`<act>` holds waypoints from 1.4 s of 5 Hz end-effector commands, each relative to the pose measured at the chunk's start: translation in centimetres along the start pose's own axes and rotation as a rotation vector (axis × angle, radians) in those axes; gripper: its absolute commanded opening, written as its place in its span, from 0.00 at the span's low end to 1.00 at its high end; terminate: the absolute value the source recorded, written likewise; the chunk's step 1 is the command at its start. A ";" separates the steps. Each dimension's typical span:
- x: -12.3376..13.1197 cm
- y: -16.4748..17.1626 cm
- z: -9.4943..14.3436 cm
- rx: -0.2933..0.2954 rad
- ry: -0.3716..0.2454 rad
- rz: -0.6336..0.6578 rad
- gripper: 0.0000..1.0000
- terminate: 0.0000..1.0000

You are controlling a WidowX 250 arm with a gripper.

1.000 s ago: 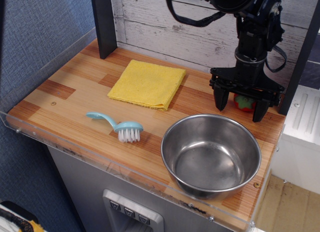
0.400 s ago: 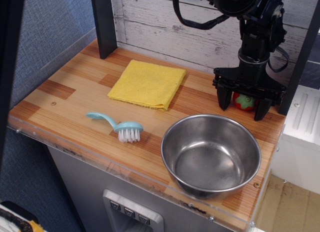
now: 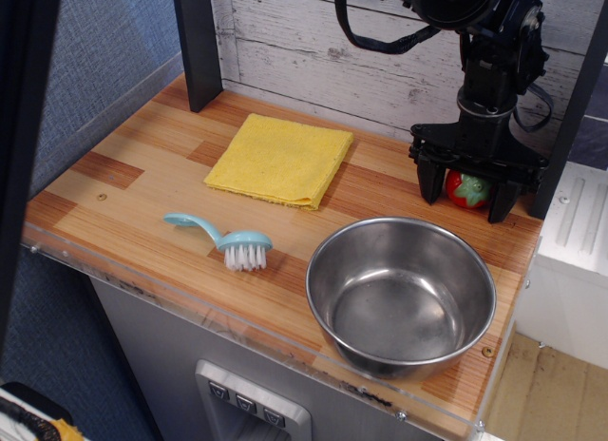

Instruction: Put the strawberry in the pot.

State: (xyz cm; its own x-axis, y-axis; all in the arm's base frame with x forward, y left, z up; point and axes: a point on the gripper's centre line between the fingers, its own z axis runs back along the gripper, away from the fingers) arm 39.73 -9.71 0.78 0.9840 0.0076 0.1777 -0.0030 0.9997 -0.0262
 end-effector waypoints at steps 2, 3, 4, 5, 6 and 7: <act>-1.1 0.1 4.3 0.024 -0.057 0.032 0.00 0.00; -3.4 -0.1 8.9 0.032 -0.100 0.055 0.00 0.00; -7.0 -1.1 14.0 0.059 -0.149 0.037 0.00 0.00; -10.8 -2.2 16.7 0.077 -0.163 0.003 0.00 0.00; -14.9 -2.0 15.4 0.057 -0.110 -0.006 0.00 0.00; -17.3 0.3 11.6 0.029 -0.032 0.017 0.00 0.00</act>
State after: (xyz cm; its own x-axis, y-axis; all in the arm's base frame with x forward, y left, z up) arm 20.55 -8.81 7.88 0.9846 0.0423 0.1696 -0.0440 0.9990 0.0063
